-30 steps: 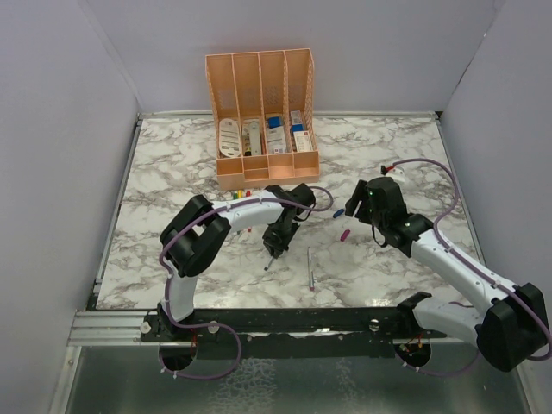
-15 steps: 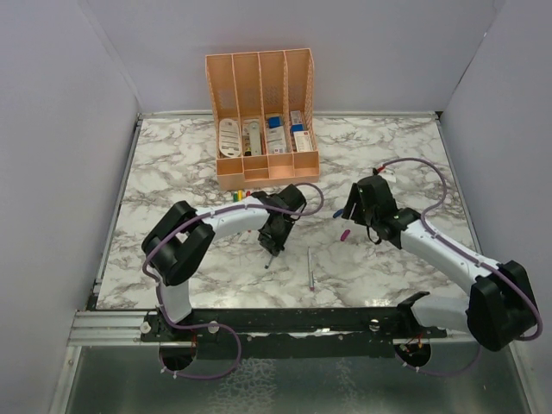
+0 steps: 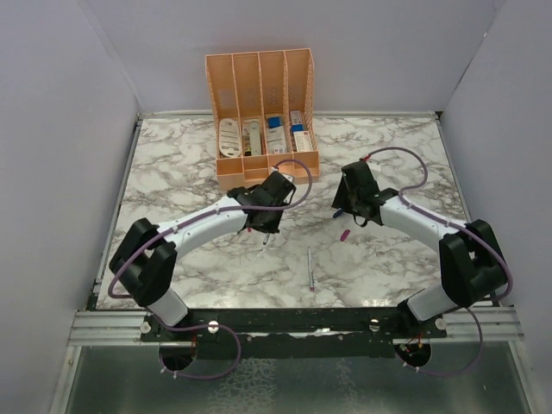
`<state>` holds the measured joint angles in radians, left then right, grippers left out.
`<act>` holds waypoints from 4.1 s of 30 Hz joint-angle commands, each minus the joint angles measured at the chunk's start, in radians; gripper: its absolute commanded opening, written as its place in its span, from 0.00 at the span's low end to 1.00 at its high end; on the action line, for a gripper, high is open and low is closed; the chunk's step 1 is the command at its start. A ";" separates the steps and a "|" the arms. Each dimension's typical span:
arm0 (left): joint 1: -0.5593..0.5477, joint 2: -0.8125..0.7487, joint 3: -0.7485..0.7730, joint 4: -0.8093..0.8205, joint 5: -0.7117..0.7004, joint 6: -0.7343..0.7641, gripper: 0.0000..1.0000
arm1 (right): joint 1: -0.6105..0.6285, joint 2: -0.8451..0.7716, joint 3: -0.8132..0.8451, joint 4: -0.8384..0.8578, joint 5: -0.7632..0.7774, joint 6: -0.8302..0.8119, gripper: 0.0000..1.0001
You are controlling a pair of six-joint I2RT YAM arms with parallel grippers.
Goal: Insert the pens into the pen caps
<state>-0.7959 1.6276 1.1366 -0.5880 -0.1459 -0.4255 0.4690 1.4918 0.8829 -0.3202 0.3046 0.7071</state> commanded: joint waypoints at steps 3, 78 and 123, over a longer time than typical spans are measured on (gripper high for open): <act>0.000 -0.150 0.012 0.039 -0.109 -0.012 0.00 | -0.006 0.075 0.082 -0.027 -0.013 0.072 0.51; 0.036 -0.225 -0.072 0.264 0.025 0.022 0.00 | -0.006 0.338 0.120 -0.105 -0.066 -0.040 0.02; 0.044 -0.228 -0.067 0.258 0.038 0.030 0.00 | -0.004 0.383 0.061 -0.135 -0.058 -0.028 0.22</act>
<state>-0.7589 1.4086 1.0645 -0.3450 -0.1215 -0.3977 0.4694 1.7969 1.0359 -0.3080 0.3069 0.6838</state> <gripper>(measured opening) 0.158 0.220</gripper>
